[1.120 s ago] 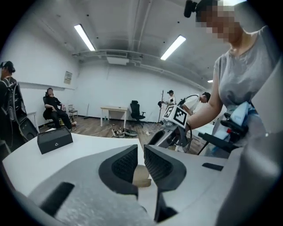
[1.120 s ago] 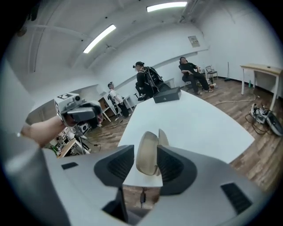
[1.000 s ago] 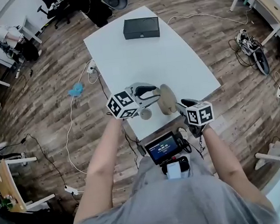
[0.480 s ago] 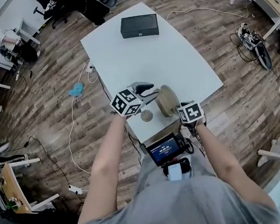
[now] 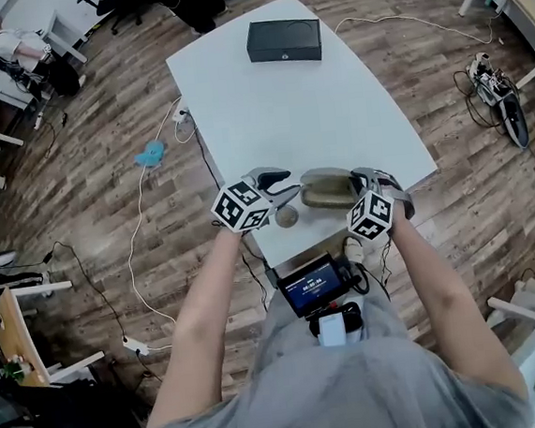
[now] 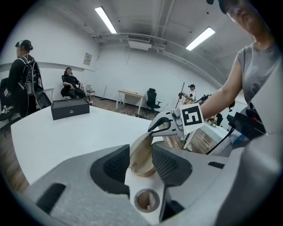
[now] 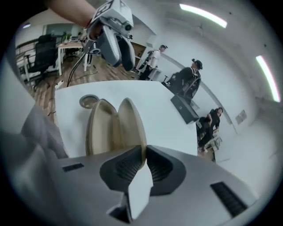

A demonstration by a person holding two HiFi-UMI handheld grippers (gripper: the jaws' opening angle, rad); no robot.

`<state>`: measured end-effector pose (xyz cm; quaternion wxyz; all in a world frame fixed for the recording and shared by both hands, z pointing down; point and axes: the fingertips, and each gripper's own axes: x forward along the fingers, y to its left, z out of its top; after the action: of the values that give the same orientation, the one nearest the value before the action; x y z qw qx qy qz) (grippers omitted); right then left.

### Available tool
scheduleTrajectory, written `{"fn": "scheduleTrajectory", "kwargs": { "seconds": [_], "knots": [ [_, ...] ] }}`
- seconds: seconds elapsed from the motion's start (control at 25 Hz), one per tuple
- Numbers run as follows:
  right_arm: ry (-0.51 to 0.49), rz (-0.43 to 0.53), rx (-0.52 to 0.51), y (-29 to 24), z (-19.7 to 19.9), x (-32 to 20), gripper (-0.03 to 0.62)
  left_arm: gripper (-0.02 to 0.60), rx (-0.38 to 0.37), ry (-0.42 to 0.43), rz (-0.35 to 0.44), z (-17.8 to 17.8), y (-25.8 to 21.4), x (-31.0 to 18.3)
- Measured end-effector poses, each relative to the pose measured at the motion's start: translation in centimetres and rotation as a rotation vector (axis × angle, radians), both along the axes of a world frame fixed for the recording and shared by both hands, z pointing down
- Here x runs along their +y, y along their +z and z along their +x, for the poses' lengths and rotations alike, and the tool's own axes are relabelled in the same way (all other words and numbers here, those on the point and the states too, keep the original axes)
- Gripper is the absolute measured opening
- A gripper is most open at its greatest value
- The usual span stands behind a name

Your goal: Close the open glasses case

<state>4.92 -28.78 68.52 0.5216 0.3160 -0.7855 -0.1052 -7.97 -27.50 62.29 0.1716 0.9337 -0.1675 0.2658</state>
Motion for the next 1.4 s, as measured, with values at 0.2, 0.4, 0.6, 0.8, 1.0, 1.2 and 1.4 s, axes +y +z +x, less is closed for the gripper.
{"fn": "scheduleTrajectory", "kwargs": {
  "seconds": [0.2, 0.4, 0.6, 0.8, 1.0, 1.2, 1.4],
  "knots": [
    [-0.120, 0.152, 0.030, -0.3, -0.6, 0.4, 0.054, 0.143, 0.026, -0.122, -0.069, 1.0, 1.8, -1.0],
    [-0.154, 0.232, 0.021, -0.5, -0.6, 1.9, 0.055, 0.143, -0.050, -0.179, -0.096, 2.1, 3.7, -1.3],
    [-0.188, 0.268, 0.061, -0.6, -0.8, 2.8, 0.056, 0.143, -0.091, -0.192, -0.113, 2.4, 4.5, -0.6],
    [-0.187, 0.270, 0.066, -0.6, -0.9, 3.0, 0.057, 0.143, -0.078, -0.199, -0.126, 2.5, 4.3, -0.4],
    [-0.226, 0.266, 0.065, -0.8, -0.7, 3.7, 0.056, 0.143, -0.090, -0.211, -0.141, 2.9, 4.4, -0.6],
    [-0.227, 0.217, 0.013, -0.6, -1.2, 4.4, 0.057, 0.141, -0.110, -0.195, -0.132, 2.9, 4.9, -0.2],
    [-0.253, 0.144, -0.164, -2.8, -2.4, 6.6, 0.058, 0.141, -0.125, -0.198, -0.134, 2.7, 5.0, 0.1]
  ]
}}
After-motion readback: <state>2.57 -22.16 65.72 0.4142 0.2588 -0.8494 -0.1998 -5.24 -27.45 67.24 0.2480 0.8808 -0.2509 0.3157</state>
